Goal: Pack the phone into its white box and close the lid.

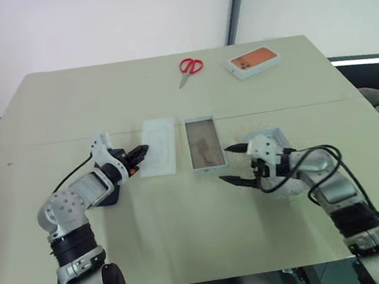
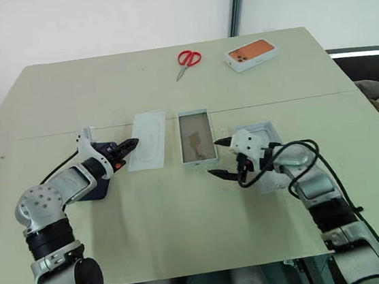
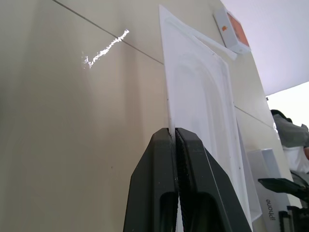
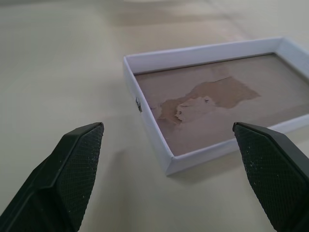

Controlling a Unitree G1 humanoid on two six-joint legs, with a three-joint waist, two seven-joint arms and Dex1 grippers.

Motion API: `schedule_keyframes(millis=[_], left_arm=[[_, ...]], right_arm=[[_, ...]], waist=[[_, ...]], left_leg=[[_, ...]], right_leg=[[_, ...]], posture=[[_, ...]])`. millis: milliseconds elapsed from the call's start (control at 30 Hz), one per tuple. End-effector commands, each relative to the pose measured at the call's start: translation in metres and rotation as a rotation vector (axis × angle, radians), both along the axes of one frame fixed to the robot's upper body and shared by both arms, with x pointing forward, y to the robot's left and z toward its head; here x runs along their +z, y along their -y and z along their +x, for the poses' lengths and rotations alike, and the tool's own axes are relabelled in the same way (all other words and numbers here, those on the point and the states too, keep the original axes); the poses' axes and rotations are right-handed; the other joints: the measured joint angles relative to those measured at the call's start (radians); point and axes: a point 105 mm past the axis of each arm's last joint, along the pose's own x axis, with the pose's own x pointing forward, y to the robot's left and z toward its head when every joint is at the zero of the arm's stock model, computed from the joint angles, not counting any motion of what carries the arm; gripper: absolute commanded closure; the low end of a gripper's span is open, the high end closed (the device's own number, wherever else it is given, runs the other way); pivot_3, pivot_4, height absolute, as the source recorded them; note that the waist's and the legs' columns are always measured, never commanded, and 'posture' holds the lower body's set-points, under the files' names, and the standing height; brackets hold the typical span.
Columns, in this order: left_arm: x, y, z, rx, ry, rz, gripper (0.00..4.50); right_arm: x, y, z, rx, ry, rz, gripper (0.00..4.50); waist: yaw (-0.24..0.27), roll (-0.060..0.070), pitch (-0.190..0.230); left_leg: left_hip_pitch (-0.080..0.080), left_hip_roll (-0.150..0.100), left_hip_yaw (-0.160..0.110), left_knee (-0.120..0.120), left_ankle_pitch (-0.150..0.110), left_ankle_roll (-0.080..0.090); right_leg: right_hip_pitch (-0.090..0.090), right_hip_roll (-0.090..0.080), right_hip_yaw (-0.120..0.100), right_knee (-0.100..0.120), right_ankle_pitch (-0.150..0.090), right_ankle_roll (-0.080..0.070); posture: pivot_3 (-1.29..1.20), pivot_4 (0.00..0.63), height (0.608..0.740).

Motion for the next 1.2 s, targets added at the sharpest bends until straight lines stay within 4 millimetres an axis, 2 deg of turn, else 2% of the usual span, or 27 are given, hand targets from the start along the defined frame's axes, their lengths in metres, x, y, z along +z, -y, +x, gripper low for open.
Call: schedule_keyframes(millis=[33, 200, 300, 500, 1000, 1133, 1200], left_arm=[[0.009, -0.002, -0.004, -0.001, 0.041, 0.005, 4.41], [0.007, -0.006, -0.007, 0.020, 0.040, 0.007, 4.41], [0.006, -0.007, -0.009, 0.026, 0.037, 0.010, 4.50], [0.006, -0.008, -0.011, 0.035, 0.033, 0.010, 4.50], [0.003, -0.010, -0.009, 0.038, 0.027, 0.020, 4.50], [0.004, -0.009, -0.008, 0.036, 0.029, 0.014, 4.50], [0.004, -0.009, -0.008, 0.036, 0.031, 0.016, 4.50]], right_arm=[[0.010, -0.011, 0.003, 0.055, 0.020, 0.026, 0.00], [0.003, -0.014, 0.003, 0.102, -0.030, 0.002, 0.00], [0.004, -0.017, 0.000, 0.125, -0.043, 0.013, 1.34], [-0.007, -0.019, -0.003, 0.156, 0.003, -0.090, 4.45], [0.003, -0.027, -0.004, 0.210, 0.085, -0.167, 4.48], [-0.006, -0.026, -0.014, 0.267, 0.060, -0.230, 4.48], [-0.004, -0.029, -0.022, 0.302, 0.071, -0.247, 4.48]], waist=[[0.000, 0.000, 0.000], [-0.001, 0.000, 0.000], [0.000, 0.000, 0.000], [-0.002, 0.000, 0.000], [-0.001, 0.000, 0.000], [-0.001, 0.000, 0.000], [0.000, 0.000, 0.000]], left_leg=[[0.000, 0.000, 0.000, 0.000, 0.000, 0.000], [0.000, 0.000, 0.000, 0.000, 0.000, 0.000], [0.000, 0.000, 0.000, 0.000, 0.000, 0.000], [0.000, 0.000, 0.000, 0.000, 0.000, 0.000], [0.001, 0.000, 0.000, 0.000, 0.000, 0.000], [0.001, 0.000, -0.001, 0.000, 0.000, 0.000], [0.001, 0.000, 0.000, 0.000, 0.000, 0.000]], right_leg=[[0.000, 0.000, 0.000, 0.000, 0.000, 0.000], [0.000, 0.000, 0.000, 0.000, 0.000, 0.000], [0.000, 0.000, 0.000, 0.000, 0.000, 0.000], [0.000, 0.000, 0.000, 0.000, 0.000, 0.000], [0.000, 0.000, 0.000, 0.000, 0.001, 0.000], [0.000, 0.000, 0.000, 0.001, 0.001, 0.000], [0.000, 0.000, 0.000, 0.000, 0.001, 0.000]], posture=[[0.00, 0.150, 0.740], [0.00, 0.150, 0.740], [0.00, 0.150, 0.740], [0.00, 0.150, 0.740], [0.00, 0.150, 0.740], [0.00, 0.150, 0.740], [0.00, 0.150, 0.740]])
